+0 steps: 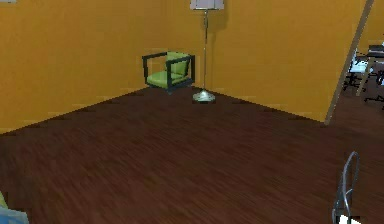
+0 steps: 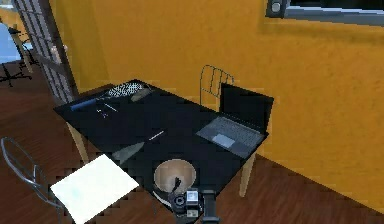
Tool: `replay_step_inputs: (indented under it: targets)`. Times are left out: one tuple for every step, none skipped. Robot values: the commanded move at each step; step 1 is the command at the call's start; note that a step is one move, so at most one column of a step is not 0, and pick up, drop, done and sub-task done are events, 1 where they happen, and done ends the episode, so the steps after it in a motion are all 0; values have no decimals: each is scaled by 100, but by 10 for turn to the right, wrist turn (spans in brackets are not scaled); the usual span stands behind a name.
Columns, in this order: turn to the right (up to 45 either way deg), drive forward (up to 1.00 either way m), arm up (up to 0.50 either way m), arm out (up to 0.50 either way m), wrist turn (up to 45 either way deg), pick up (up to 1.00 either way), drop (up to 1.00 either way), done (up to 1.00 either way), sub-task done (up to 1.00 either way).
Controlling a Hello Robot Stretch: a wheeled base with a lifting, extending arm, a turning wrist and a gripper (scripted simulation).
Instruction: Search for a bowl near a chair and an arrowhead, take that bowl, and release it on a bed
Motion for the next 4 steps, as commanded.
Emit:
replay_step_inputs:
  targets:
    - [0,0,0,0,0,100,0,0,0]
    - [0,0,10,0,0,0,0,0,0]
    - [0,0,28,0,0,0,0,0,0]
    - [0,0,0,0,-450,0,0,0,0]
